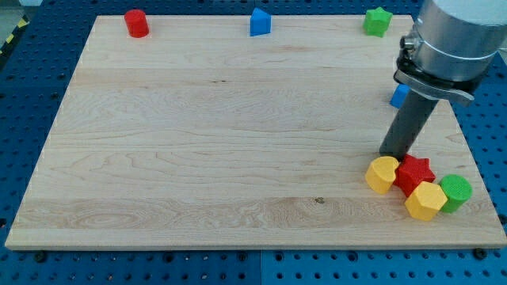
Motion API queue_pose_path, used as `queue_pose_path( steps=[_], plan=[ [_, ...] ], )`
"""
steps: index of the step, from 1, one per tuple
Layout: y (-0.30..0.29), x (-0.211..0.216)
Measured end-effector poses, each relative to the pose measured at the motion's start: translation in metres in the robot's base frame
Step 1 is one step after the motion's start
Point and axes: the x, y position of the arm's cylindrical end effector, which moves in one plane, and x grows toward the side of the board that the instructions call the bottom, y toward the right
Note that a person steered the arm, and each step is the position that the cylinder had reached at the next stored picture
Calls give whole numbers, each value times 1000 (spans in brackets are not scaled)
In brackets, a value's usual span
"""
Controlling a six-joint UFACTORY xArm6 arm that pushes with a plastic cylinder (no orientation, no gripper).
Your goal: Move the red circle to bottom center
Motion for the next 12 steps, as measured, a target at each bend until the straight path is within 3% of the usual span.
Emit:
queue_pose_path(
  steps=[1, 2, 3, 7, 8, 10, 12],
  plan=[
    [7, 0],
    [-27, -1],
    [-112, -8],
    [-388, -143],
    [-432, -181],
    [-445, -297],
    [-437, -305]
  ],
)
